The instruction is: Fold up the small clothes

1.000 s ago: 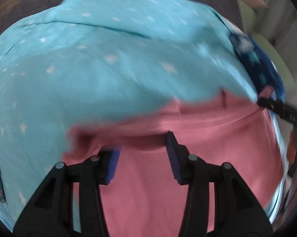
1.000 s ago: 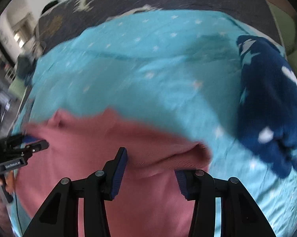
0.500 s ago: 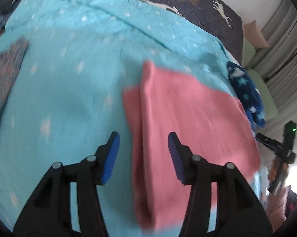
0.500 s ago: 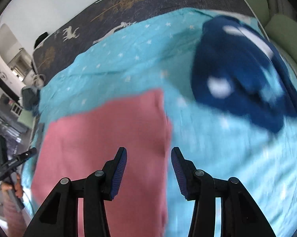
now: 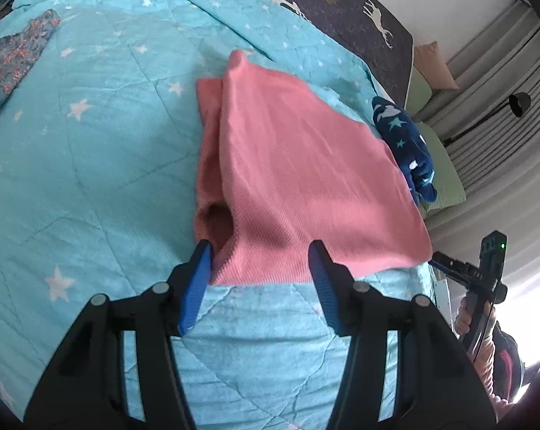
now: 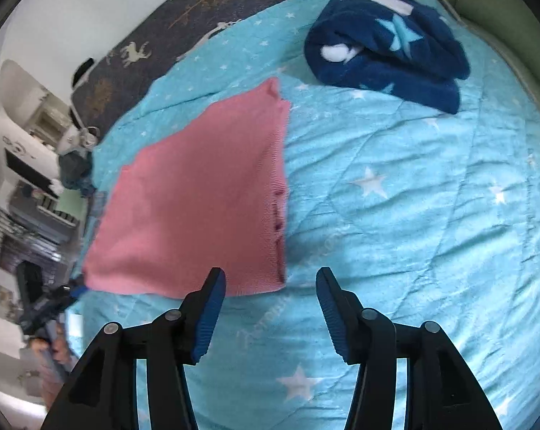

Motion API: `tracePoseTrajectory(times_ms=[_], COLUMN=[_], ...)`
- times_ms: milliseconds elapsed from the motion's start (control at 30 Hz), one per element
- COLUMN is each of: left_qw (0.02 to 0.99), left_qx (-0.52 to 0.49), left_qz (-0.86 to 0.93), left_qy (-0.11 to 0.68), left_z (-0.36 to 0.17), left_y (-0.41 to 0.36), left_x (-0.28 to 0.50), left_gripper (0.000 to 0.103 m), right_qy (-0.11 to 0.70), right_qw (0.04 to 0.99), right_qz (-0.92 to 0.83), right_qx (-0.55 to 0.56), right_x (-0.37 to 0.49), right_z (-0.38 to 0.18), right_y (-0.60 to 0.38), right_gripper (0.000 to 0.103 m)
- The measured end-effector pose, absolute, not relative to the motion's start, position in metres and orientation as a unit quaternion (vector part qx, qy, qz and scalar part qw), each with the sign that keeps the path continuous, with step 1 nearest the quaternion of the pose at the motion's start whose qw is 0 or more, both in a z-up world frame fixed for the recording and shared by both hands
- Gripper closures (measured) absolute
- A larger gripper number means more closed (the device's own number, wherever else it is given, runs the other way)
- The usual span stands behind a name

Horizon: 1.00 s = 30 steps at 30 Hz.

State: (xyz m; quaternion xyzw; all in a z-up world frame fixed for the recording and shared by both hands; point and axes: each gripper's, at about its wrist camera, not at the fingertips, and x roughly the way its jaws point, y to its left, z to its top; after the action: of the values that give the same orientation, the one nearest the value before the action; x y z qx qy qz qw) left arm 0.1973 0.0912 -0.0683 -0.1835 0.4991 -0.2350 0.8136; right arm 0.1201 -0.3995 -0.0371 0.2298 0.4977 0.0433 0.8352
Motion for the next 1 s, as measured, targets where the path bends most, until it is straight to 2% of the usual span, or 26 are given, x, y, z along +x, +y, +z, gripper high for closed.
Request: tracePoseTrajectory(times_ms=[233, 300, 333, 367, 400, 433, 667, 800, 933, 1000], left_qw=[0.805, 0.805, 0.807, 0.807, 0.809, 0.81, 0.812, 0.804, 0.805, 0.81], left_qx=[-0.215, -0.21, -0.202, -0.197, -0.205, -0.213, -0.233, -0.219, -0.226, -0.23], left_qz=[-0.24, -0.248, -0.248, -0.245, -0.242, -0.243, -0.248, -0.217, -0.205, -0.218], left_qy=[0.499, 0.497, 0.497, 0.5, 0.494, 0.489, 0.474, 0.509, 0.509, 0.493], left_z=[-0.064, -0.062, -0.062, -0.063, -0.063, -0.061, -0.061, -0.09, -0.091, -0.08], left_y=[0.093, 0.089, 0.086, 0.085, 0.086, 0.088, 0.116, 0.12, 0.123, 0.123], left_x=[0.204, 0.205, 0.205, 0.205, 0.203, 0.201, 0.162, 0.16, 0.158, 0.156], left_gripper=[0.049, 0.065, 0.091, 0.098, 0.098, 0.099, 0.099, 0.099, 0.099, 0.084], right_qy=[0.491, 0.487, 0.486, 0.488, 0.494, 0.502, 0.492, 0.518, 0.529, 0.515], right_qw=[0.84, 0.841, 0.841, 0.841, 0.839, 0.836, 0.843, 0.826, 0.818, 0.824], right_qz=[0.064, 0.068, 0.072, 0.077, 0.079, 0.079, 0.102, 0.086, 0.08, 0.082], right_qx=[0.221, 0.224, 0.225, 0.221, 0.215, 0.206, 0.193, 0.203, 0.21, 0.222], right_x=[0.125, 0.129, 0.131, 0.134, 0.136, 0.139, 0.121, 0.112, 0.102, 0.1], right_z=[-0.037, -0.036, -0.036, -0.037, -0.038, -0.039, -0.022, -0.045, -0.059, -0.053], right_y=[-0.393, -0.392, -0.391, -0.389, -0.386, -0.382, -0.381, -0.393, -0.398, -0.403], right_gripper=[0.049, 0.049, 0.049, 0.055, 0.069, 0.1, 0.1, 0.1, 0.096, 0.092])
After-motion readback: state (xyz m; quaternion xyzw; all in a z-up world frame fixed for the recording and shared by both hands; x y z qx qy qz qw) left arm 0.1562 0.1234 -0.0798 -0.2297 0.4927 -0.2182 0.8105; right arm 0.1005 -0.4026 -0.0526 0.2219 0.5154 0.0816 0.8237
